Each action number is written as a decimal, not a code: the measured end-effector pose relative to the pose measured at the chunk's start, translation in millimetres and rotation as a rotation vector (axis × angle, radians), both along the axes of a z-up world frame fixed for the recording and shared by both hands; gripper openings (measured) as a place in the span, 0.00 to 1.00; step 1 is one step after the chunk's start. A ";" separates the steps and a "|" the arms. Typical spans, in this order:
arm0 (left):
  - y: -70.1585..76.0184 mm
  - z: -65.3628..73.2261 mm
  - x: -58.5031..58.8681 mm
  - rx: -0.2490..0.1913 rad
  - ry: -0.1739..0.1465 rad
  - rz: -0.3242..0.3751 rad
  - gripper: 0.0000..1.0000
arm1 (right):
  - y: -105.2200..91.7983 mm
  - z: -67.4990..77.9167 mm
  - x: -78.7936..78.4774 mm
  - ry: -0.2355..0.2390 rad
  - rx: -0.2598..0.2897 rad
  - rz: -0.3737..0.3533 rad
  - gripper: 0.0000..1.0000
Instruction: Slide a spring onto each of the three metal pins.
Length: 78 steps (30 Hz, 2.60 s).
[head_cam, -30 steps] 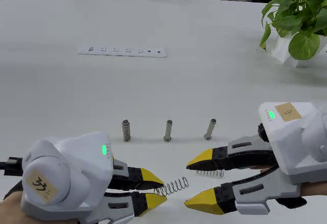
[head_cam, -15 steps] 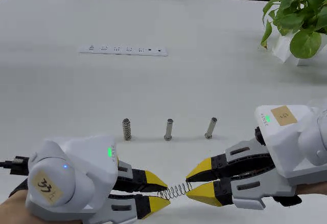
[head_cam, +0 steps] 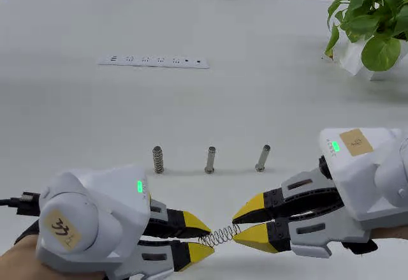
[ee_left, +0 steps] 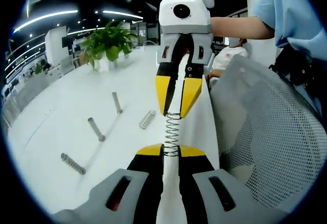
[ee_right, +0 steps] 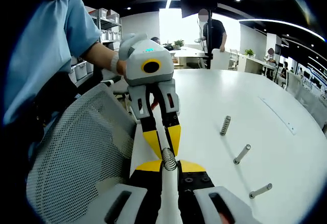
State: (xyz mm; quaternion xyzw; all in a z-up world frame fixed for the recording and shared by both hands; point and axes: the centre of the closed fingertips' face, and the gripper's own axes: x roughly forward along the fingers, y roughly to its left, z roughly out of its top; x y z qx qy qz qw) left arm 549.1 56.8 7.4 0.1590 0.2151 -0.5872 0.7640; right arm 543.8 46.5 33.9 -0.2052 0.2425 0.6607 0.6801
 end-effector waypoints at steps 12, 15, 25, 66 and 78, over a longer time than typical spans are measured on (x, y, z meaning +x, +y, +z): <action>-5.2 -1.2 -0.3 0.001 0.019 -0.007 0.06 | 4.1 7.6 -1.6 -0.056 -0.022 0.040 0.06; -5.9 -1.7 -0.4 0.003 0.019 -0.010 0.06 | 5.1 8.2 -2.0 -0.064 -0.027 0.048 0.06; -7.2 -2.0 -0.9 0.001 0.018 -0.012 0.06 | 7.3 8.9 -2.4 -0.084 -0.043 0.068 0.06; -23.1 6.8 -1.7 -0.015 -0.010 -0.054 0.06 | 5.9 -9.5 -6.0 -0.070 -0.241 0.236 0.08; -25.4 7.0 -0.4 -0.016 -0.010 -0.049 0.06 | 2.9 -12.0 -4.6 -0.075 -0.268 0.249 0.08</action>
